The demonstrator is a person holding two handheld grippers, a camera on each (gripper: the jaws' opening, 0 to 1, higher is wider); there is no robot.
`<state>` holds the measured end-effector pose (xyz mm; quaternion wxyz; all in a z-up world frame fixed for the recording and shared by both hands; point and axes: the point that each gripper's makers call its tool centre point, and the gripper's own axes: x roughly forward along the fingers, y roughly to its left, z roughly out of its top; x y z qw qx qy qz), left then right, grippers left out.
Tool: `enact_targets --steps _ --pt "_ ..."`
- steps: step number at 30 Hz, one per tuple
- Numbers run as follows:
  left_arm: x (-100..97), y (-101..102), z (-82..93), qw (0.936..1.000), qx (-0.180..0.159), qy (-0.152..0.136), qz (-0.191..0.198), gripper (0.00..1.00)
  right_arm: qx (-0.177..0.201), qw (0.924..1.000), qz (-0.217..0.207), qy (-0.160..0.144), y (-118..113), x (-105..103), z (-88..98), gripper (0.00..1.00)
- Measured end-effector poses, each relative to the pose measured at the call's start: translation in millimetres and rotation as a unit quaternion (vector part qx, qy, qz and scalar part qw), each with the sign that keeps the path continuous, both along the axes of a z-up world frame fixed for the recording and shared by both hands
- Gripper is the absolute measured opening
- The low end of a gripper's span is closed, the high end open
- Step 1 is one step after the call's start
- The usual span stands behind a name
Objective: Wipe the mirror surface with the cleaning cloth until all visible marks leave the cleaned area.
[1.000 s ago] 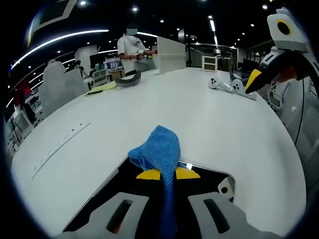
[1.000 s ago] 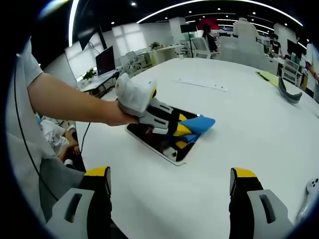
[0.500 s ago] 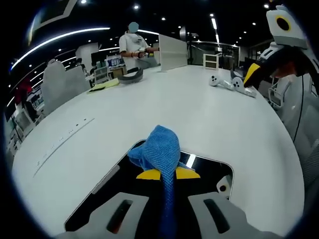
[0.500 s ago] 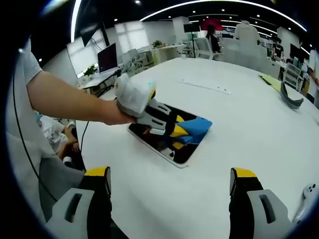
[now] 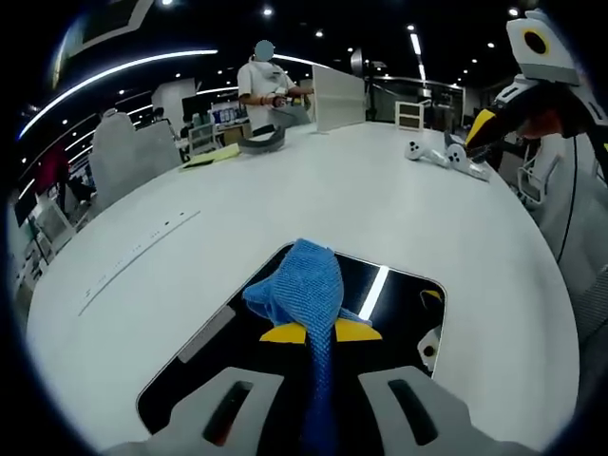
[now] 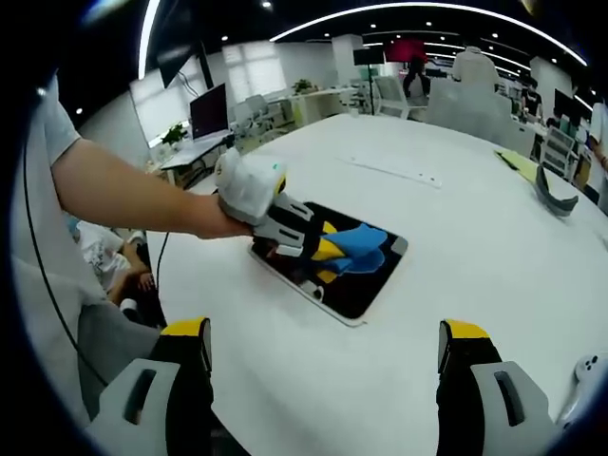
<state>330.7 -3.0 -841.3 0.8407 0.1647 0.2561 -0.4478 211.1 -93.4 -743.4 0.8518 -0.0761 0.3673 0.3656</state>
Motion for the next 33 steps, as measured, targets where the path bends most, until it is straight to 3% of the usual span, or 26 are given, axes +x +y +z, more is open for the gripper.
enact_targets --steps 23,33 --pt "-7.6 61 0.7 0.9983 0.039 -0.003 0.042 0.05 0.003 0.9999 0.000 -0.011 10 -8 8.2 1.00" --pt "-9.9 85 1.7 0.9965 0.053 -0.008 0.064 0.05 -0.018 0.9997 0.015 -0.012 18 -11 2.4 1.00"
